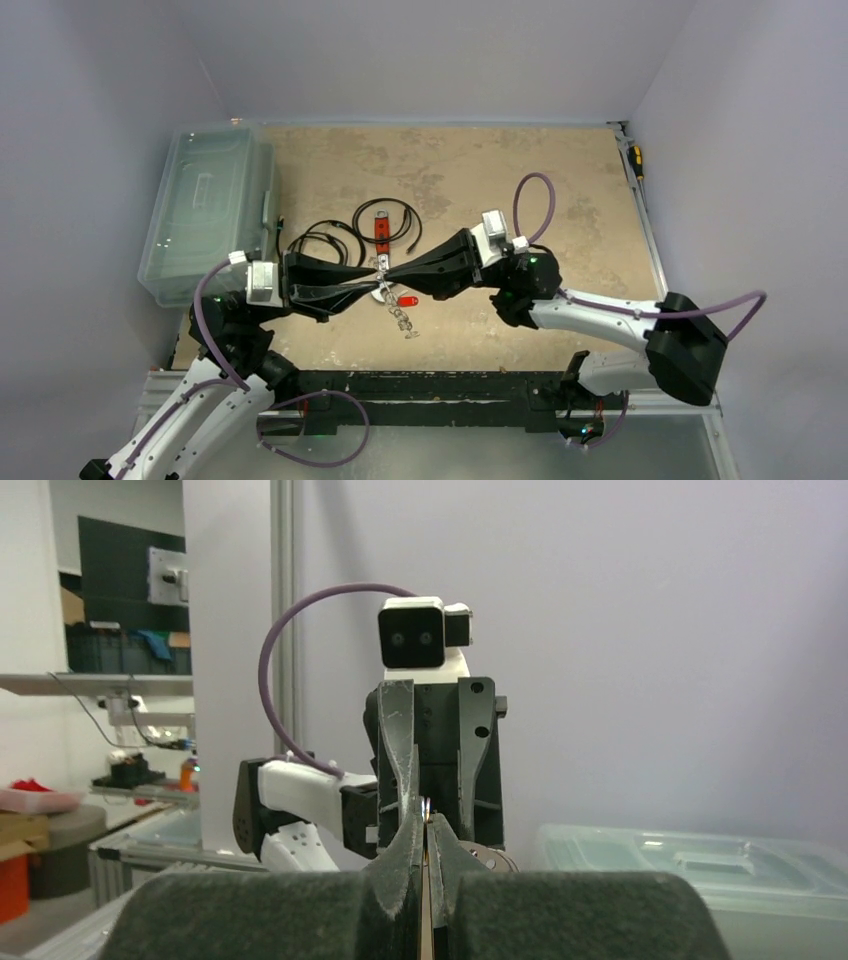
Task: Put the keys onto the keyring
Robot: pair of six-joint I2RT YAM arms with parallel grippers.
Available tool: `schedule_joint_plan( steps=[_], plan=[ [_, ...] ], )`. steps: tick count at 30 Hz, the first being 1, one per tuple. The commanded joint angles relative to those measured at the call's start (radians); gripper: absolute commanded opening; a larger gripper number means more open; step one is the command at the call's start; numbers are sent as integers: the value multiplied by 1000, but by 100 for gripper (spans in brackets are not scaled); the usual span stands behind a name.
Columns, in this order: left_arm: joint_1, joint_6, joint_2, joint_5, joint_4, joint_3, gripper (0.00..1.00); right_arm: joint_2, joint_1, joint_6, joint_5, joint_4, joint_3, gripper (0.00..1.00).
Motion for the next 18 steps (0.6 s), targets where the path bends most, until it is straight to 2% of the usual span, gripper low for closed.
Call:
schedule_joint_plan(
  steps=[1, 6, 12, 16, 18],
  plan=[
    [26, -58, 16, 22, 91, -11, 22, 89, 1, 159, -13, 269, 42, 0],
    [40, -64, 16, 21, 94, -16, 21, 157, 1, 215, -23, 349, 67, 0],
    [43, -47, 1, 11, 60, -13, 21, 145, 1, 195, -15, 329, 62, 0],
    [44, -11, -34, -46, -18, 1, 35, 119, 1, 169, -15, 293, 50, 0],
    [44, -8, -60, -88, -38, 2, 38, 103, 1, 158, -13, 287, 38, 0]
  ],
)
